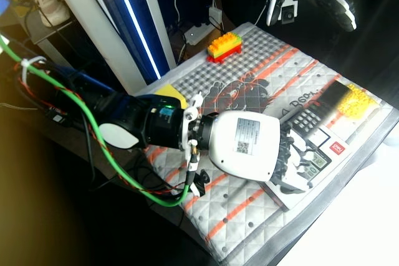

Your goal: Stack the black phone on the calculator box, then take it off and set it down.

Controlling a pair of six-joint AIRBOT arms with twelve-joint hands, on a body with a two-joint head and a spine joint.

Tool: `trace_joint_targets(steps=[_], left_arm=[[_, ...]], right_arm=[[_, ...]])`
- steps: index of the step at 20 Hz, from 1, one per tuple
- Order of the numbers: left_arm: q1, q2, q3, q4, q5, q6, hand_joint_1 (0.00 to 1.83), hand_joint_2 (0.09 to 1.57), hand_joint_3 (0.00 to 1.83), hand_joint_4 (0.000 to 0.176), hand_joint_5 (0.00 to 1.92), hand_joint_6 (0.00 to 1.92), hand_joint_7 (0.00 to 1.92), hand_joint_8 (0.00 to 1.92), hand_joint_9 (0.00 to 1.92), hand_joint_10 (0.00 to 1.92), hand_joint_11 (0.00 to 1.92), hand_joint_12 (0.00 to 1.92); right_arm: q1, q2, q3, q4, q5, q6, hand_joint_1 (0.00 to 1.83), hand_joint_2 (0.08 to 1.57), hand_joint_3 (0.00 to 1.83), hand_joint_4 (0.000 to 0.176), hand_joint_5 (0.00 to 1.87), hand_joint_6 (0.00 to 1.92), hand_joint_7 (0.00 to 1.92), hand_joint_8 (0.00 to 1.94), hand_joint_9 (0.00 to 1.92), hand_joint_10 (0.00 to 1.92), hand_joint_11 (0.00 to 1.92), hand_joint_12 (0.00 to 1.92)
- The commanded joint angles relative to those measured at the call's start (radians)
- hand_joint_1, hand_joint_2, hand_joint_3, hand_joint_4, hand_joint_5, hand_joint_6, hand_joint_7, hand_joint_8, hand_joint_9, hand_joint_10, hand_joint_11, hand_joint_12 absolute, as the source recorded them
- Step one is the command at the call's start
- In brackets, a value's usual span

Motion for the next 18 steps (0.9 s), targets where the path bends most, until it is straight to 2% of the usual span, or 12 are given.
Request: trace_joint_targets(steps=[1,2,3,4,5,7,9,13,14,16,17,18], left_arm=[[-0.007,-0.001,0.004,0.014,-0.122,-0.009,0.90,0.90,0.01,0.176,0.00,0.00,0.00,0.00,0.00,0.00,0.00,0.00],[-0.005,-0.002,0.004,0.011,-0.122,-0.009,0.90,0.90,0.01,0.176,0.00,0.00,0.00,0.00,0.00,0.00,0.00,0.00],[-0.004,-0.003,0.004,0.009,-0.122,-0.009,0.91,0.90,0.01,0.176,0.00,0.00,0.00,0.00,0.00,0.00,0.00,0.00],[-0.002,-0.003,0.003,0.008,-0.122,-0.009,0.92,0.90,0.01,0.176,0.00,0.00,0.00,0.00,0.00,0.00,0.00,0.00],[-0.002,-0.004,0.003,0.008,-0.123,-0.009,0.92,0.91,0.01,0.176,0.00,0.00,0.00,0.00,0.00,0.00,0.00,0.00],[0.001,-0.003,0.002,0.006,-0.125,-0.010,0.89,0.92,0.01,0.176,0.00,0.00,0.00,0.00,0.00,0.00,0.00,0.00],[0.007,-0.002,0.000,0.003,-0.130,-0.018,0.93,0.93,0.01,0.176,0.01,0.00,0.00,0.00,0.00,0.00,0.00,0.00],[0.036,0.009,-0.001,-0.005,-0.151,-0.068,0.98,0.92,0.00,0.176,0.02,0.01,0.00,0.00,0.00,0.00,0.00,0.00],[0.042,0.013,-0.003,-0.007,-0.156,-0.074,0.99,0.92,0.00,0.176,0.03,0.01,0.00,0.00,0.00,0.00,0.00,0.00],[0.051,0.022,-0.011,-0.008,-0.163,-0.074,1.02,0.91,0.00,0.176,0.03,0.01,0.00,0.00,0.00,0.00,0.00,0.00],[0.052,0.025,-0.013,-0.007,-0.163,-0.074,1.02,0.91,0.00,0.176,0.04,0.01,0.00,0.00,0.00,0.00,0.00,0.00],[0.052,0.028,-0.015,-0.003,-0.163,-0.076,1.02,0.92,0.00,0.176,0.03,0.01,0.00,0.00,0.00,0.00,0.00,0.00]], right_arm=[[0.005,0.006,0.004,0.006,0.084,-0.011,1.26,1.08,0.00,0.000,1.00,0.79,1.12,0.93,1.21,0.58,0.87,1.35],[0.005,0.006,0.003,0.006,0.084,-0.011,1.24,1.09,0.00,0.000,0.96,0.94,1.12,0.84,1.21,0.48,0.95,1.15],[0.005,0.006,-0.002,0.006,0.084,-0.011,1.23,1.10,0.00,0.000,0.97,0.91,1.08,0.93,1.22,0.44,0.96,1.13],[0.005,0.007,-0.011,0.006,0.085,-0.011,1.24,1.11,0.00,0.000,0.97,0.87,1.05,1.02,1.21,0.49,0.93,1.25],[0.005,0.019,-0.022,0.006,0.093,-0.011,1.24,1.12,0.00,0.000,0.96,0.88,1.03,1.07,1.10,0.67,0.83,1.37],[0.005,0.068,-0.056,0.011,0.132,-0.011,1.22,1.11,0.00,0.000,0.95,0.97,1.05,0.95,1.05,0.58,0.78,1.25],[-0.008,0.116,-0.093,0.017,0.174,-0.011,1.24,1.09,0.00,0.000,0.97,0.92,1.13,0.84,1.18,0.51,0.92,1.17],[-0.047,0.217,-0.165,0.021,0.251,0.004,1.25,1.08,0.00,0.000,0.96,0.93,1.18,0.74,1.27,0.29,0.95,1.05],[-0.063,0.237,-0.179,0.021,0.276,0.024,1.25,1.07,0.00,0.000,1.00,0.86,1.16,0.79,1.25,0.28,0.93,1.03],[-0.112,0.261,-0.199,0.021,0.339,0.107,1.24,1.08,0.00,0.000,1.00,0.88,1.10,0.87,1.22,0.24,0.87,1.04],[-0.143,0.273,-0.210,0.021,0.374,0.133,1.25,1.08,0.00,0.000,0.99,0.89,1.17,0.75,1.27,0.23,0.92,0.99],[-0.177,0.290,-0.231,0.035,0.404,0.141,1.26,1.06,0.00,0.000,1.01,0.85,1.23,0.66,1.31,0.18,1.00,0.83]])
